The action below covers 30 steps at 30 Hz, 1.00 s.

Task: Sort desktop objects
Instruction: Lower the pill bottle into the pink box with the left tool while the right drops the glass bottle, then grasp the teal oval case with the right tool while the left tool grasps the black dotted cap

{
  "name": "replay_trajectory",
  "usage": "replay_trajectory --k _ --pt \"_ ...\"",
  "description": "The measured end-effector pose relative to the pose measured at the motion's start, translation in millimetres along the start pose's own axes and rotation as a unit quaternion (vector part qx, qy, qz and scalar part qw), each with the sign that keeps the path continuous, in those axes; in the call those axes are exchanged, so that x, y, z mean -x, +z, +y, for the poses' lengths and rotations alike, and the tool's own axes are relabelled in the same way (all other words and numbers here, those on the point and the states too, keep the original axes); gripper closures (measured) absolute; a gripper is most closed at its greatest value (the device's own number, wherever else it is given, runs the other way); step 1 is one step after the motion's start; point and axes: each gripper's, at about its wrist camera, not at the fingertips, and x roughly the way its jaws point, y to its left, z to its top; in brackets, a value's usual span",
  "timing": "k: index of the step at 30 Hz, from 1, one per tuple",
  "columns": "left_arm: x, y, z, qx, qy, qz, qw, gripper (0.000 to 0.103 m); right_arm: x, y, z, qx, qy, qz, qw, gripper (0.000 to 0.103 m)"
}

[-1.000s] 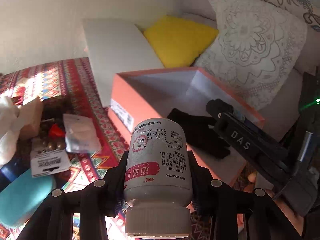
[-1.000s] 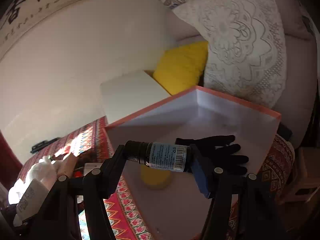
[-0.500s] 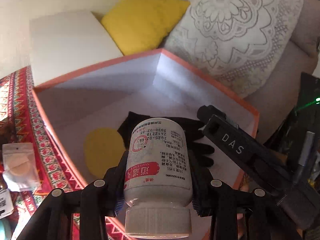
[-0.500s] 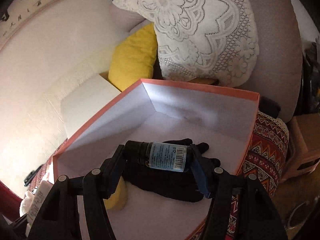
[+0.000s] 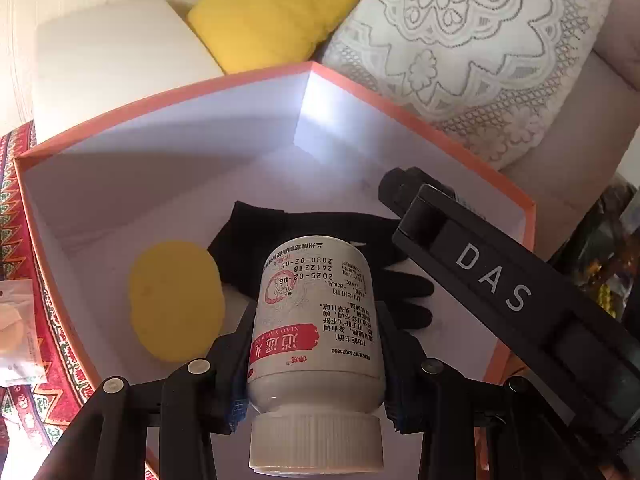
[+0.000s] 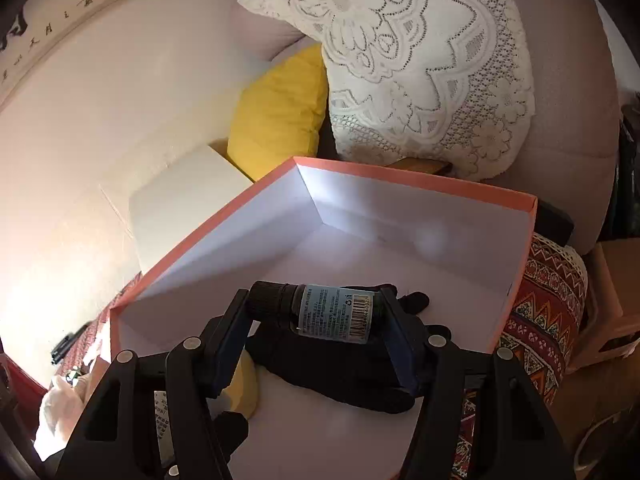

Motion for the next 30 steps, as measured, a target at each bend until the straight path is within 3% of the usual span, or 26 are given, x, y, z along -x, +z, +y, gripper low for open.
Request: replay_trajectory --k 1,2,3,4,14,21,30 --pt "2.7 0.0 0.2 0.001 0.008 -0.007 0.9999 0.035 0.5 -0.6 1.7 0.005 0.000 0.001 1.000 0.035" --pt "5.4 0.0 0.7 0.002 0.016 -0.014 0.9998 0.027 2.3 -1.0 2.9 0.007 0.001 -0.002 1.000 0.031" --pt "7.8 0.2 1.7 0.002 0.027 -0.020 0.9994 0.019 5.1 -1.2 3.7 0.007 0.001 -0.008 1.000 0.019" --pt "10.3 0.4 2.8 0.002 0.037 -0.026 0.9990 0.016 8.1 -1.4 5.1 0.010 -0.002 -0.016 1.000 0.012" --pt "24.8 -1.1 20.0 0.017 0.047 -0.030 0.9983 0.016 16.6 -5.3 25.4 0.026 -0.003 -0.030 0.999 0.009" --pt "57.8 -9.6 43.1 0.031 0.068 -0.048 0.9961 0.015 28.3 -14.0 55.3 0.049 0.019 -0.036 0.998 0.009" --pt "141.2 -53.5 129.9 0.100 0.128 -0.088 0.9828 0.010 43.5 -51.1 134.8 0.129 0.075 -0.028 0.988 0.009"
